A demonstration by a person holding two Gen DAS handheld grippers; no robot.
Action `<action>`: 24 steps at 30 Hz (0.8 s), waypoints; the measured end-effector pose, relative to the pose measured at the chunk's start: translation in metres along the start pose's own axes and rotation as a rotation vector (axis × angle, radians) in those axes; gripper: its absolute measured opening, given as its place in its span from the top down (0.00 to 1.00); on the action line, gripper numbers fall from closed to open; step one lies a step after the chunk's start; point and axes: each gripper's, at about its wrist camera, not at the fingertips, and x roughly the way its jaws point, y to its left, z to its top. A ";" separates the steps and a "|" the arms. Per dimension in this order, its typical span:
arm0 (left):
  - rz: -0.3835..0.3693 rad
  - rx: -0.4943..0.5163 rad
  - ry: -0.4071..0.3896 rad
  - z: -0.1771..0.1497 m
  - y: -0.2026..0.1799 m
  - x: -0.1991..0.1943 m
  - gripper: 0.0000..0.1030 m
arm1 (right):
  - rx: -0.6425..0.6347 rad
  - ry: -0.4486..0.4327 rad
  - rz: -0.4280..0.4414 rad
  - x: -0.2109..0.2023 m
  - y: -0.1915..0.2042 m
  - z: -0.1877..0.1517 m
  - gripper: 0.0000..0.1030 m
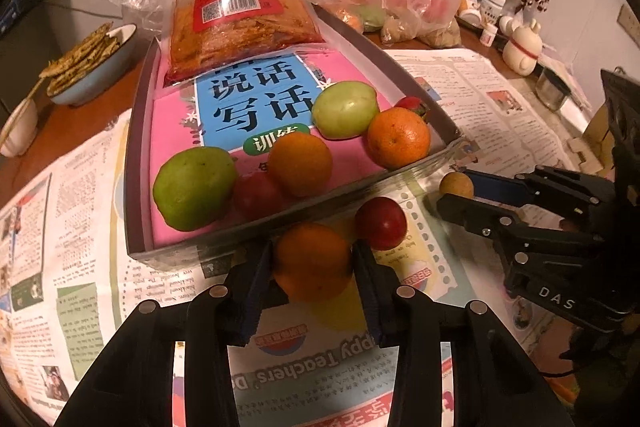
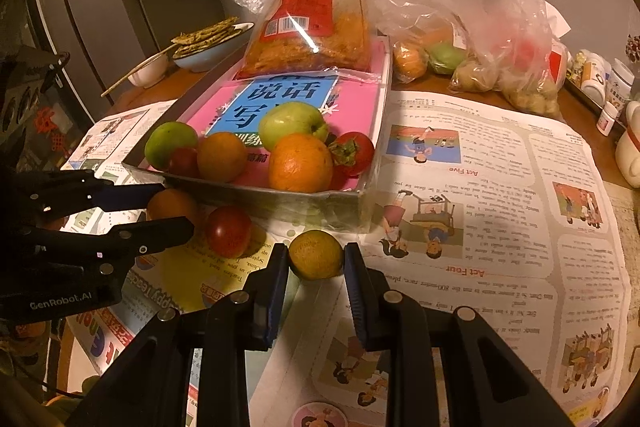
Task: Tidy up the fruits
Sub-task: 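Grasp the orange tomato with the left tool while the right tool grasps the small yellow fruit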
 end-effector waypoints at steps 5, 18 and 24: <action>-0.019 -0.012 -0.028 0.001 0.001 -0.012 0.59 | 0.006 -0.011 0.000 -0.004 -0.001 0.000 0.72; -0.016 -0.083 -0.080 -0.001 0.028 -0.037 0.59 | 0.013 -0.044 0.001 -0.017 -0.001 0.003 0.72; -0.004 -0.106 -0.103 0.001 0.038 -0.044 0.59 | 0.005 -0.055 0.003 -0.021 0.004 0.006 0.72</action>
